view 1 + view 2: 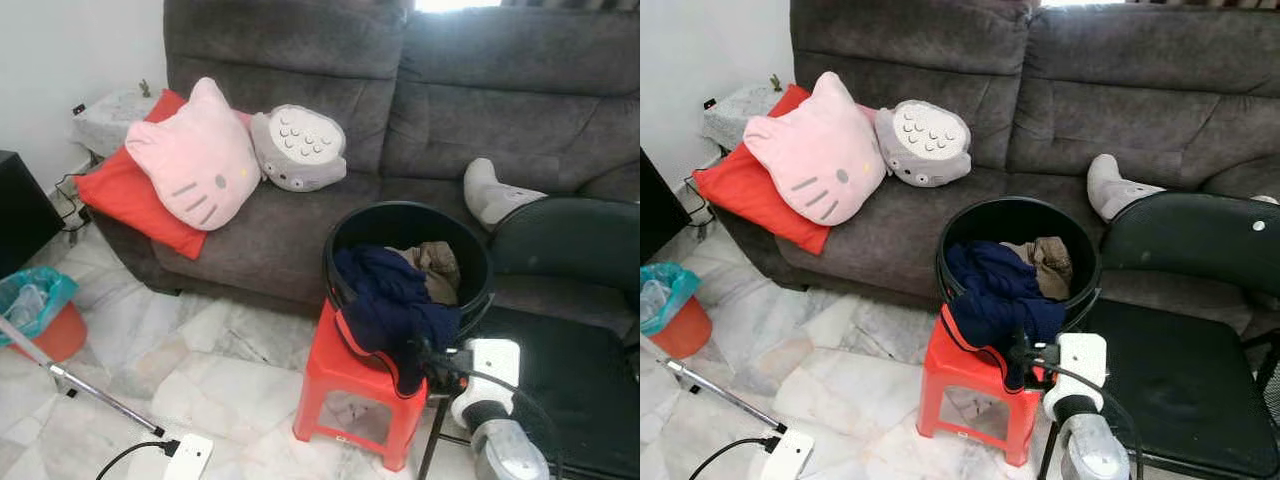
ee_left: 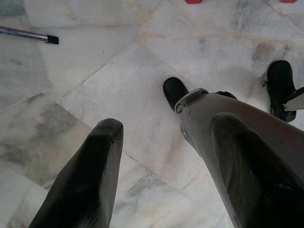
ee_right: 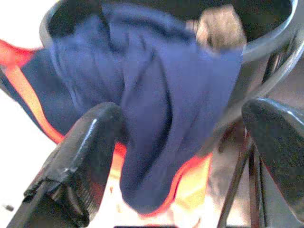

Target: Hang hanger

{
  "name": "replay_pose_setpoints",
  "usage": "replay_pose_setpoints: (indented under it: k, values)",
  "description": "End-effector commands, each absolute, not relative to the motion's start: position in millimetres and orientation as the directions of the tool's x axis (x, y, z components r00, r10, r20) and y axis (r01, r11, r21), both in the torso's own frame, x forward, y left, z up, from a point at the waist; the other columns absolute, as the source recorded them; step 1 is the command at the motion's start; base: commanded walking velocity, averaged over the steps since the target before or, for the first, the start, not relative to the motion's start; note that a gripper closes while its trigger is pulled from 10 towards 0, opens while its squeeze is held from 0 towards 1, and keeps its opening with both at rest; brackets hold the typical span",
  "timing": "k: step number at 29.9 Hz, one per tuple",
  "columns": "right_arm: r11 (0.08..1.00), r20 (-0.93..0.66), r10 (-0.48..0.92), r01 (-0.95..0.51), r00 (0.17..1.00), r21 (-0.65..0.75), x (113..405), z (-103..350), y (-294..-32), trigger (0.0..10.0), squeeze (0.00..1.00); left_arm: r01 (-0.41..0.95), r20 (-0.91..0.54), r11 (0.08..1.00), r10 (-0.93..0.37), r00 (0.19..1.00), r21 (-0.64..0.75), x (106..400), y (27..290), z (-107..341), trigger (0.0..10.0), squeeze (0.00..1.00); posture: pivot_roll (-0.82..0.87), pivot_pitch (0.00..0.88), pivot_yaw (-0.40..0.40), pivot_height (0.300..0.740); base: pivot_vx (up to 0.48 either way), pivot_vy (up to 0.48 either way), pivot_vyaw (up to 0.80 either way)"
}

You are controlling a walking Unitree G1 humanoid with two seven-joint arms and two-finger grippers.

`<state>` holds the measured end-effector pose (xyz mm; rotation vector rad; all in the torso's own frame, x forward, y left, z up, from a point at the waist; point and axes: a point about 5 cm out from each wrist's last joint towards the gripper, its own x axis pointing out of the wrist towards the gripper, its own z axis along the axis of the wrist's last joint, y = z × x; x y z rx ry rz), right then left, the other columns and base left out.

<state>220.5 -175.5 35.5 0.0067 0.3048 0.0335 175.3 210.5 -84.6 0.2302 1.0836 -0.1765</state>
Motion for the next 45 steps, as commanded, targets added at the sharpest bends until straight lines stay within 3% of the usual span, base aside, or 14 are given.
replay_pose_setpoints:
  k: [1, 4, 5, 6, 7, 20, 22, 23, 24, 45]
  values:
    - [0.999, -0.322, 0.038, -0.037, 0.946, 0.009, 222, 33, -176, 10.0, 1.0, 0.258, -0.894, 0.961, -0.022, 0.447, 0.105, 173, 212, -85, 10.0, 0.0, -0.1, 0.0, 0.006, 0.74, 0.0, 0.0, 0.0]
    - [0.997, -0.349, 0.073, -0.072, 0.934, 0.014, 223, 29, -175, 10.0, 1.0, 0.256, -0.894, 0.961, -0.022, 0.448, 0.105, 173, 212, -85, 10.0, 0.0, -0.1, 0.0, 0.005, 0.74, 0.0, 0.0, 0.0]
    - [0.996, -0.353, 0.086, -0.087, 0.932, 0.013, 223, 28, -174, 10.0, 0.7, 0.256, -0.894, 0.961, -0.021, 0.448, 0.105, 173, 212, -85, 10.0, 0.0, -0.1, 0.0, 0.005, 0.74, 0.0, 0.0, 0.0]
    - [0.995, -0.354, 0.095, -0.099, 0.93, 0.008, 224, 29, -174, 10.0, 0.15, 0.256, -0.894, 0.961, -0.022, 0.448, 0.105, 173, 212, -85, 10.0, 0.0, -0.1, 0.0, 0.005, 0.74, 0.0, 0.0, 0.0]
    - [0.995, -0.353, 0.096, -0.1, 0.931, 0.007, 225, 29, -174, 10.0, 0.0, 0.257, -0.894, 0.961, -0.022, 0.448, 0.105, 173, 212, -85, 10.0, 0.0, -0.1, 0.0, 0.005, 0.74, 0.0, 0.0, 0.0]
    - [0.99, -0.34, 0.13, -0.143, 0.931, -0.013, 235, 32, -172, 10.0, 0.0, 0.258, -0.894, 0.961, -0.022, 0.447, 0.105, 173, 213, -85, 10.0, 0.0, -0.09, 0.0, 0.006, 0.74, 0.0, 0.0, 0.0]
    - [0.99, -0.337, 0.122, -0.137, 0.934, -0.019, 237, 31, -174, 3.7, 0.0, 0.259, -0.894, 0.96, -0.022, 0.447, 0.106, 173, 213, -85, 10.0, 0.0, -0.1, 0.0, 0.009, 0.74, 0.0, 0.0, 0.0]
    - [0.99, -0.337, 0.122, -0.137, 0.934, -0.019, 237, 31, -174, 3.7, 0.0, 0.259, -0.894, 0.96, -0.022, 0.447, 0.106, 173, 213, -85, 10.0, 0.0, -0.1, 0.0, 0.009, 0.74, 0.0, 0.0, 0.0]
    - [0.991, -0.335, 0.119, -0.134, 0.935, -0.022, 237, 32, -175, 0.0, 0.0, 0.259, -0.894, 0.96, -0.022, 0.447, 0.106, 173, 213, -85, 10.0, 0.0, -0.1, 0.0, 0.009, 0.74, 0.0, 0.0, 0.0]
    - [0.988, -0.326, 0.14, -0.154, 0.935, -0.017, 242, 29, -173, 0.0, 0.0, 0.263, -0.895, 0.959, -0.025, 0.445, 0.104, 173, 213, -85, 10.0, 0.0, -0.09, 0.0, 0.009, 0.74, 0.0, 0.0, 0.0]
